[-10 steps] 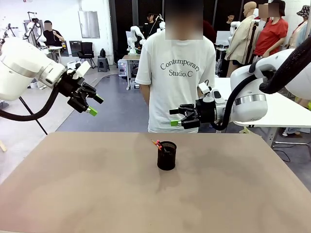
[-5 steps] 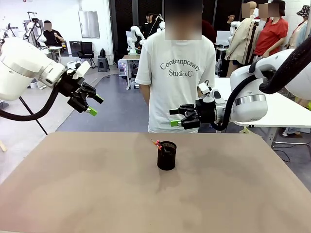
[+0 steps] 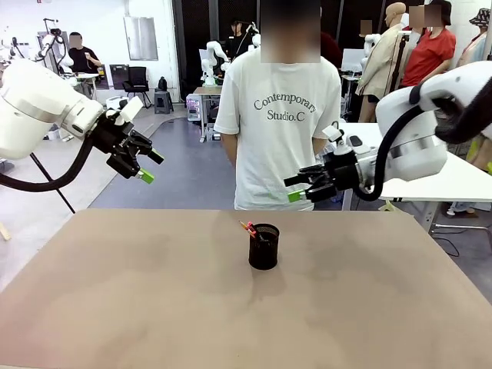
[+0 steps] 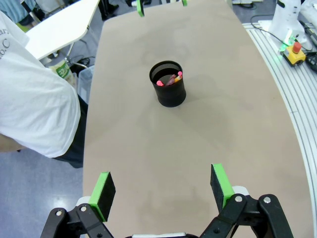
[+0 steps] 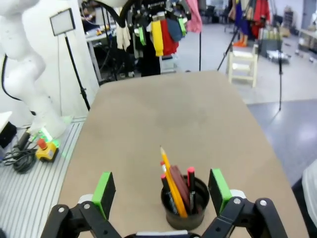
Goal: Place the pens into the pen holder.
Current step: Pick up a writing instrument from the table and place it into the Pen holder.
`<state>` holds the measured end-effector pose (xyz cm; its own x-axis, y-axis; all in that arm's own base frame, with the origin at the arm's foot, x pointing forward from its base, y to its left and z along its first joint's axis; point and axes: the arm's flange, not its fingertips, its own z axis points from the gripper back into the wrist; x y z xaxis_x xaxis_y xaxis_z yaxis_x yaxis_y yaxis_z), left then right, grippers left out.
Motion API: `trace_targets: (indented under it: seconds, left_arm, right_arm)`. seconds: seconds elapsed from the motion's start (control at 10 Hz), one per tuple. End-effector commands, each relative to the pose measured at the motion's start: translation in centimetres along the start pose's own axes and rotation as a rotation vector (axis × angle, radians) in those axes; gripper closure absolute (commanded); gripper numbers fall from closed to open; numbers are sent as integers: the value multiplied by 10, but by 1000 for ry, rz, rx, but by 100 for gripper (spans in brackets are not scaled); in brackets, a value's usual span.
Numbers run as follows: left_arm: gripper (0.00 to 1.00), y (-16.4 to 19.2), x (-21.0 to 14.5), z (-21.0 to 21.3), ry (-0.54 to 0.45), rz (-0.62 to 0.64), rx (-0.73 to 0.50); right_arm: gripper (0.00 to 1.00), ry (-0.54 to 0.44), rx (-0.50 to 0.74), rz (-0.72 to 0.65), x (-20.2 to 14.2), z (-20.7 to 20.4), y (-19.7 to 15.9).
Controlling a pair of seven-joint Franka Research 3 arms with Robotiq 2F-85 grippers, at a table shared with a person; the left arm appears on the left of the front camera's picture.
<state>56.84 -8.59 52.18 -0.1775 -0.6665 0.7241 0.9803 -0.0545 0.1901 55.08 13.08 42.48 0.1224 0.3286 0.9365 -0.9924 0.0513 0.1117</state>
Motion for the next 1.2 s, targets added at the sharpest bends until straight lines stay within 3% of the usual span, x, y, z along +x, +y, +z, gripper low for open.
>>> trace_targets:
  seconds: [0.0,0.3,0.6,0.8,1.1]
  left_arm:
    - [0,0,0,3,0,1,-10]
    - [0,0,0,3,0,1,-10]
    - [0,0,0,3,0,1,-10]
    - [0,0,0,3,0,1,-10]
    - [0,0,0,3,0,1,-10]
  right_arm:
    - [0,81,-65,-15,16,25,18]
    - [0,108,-136,45,31,67,24]
    - [0,228,-131,-28,32,91,11]
    - [0,295,-144,2,43,108,6]
    - [0,311,-176,5,45,130,2]
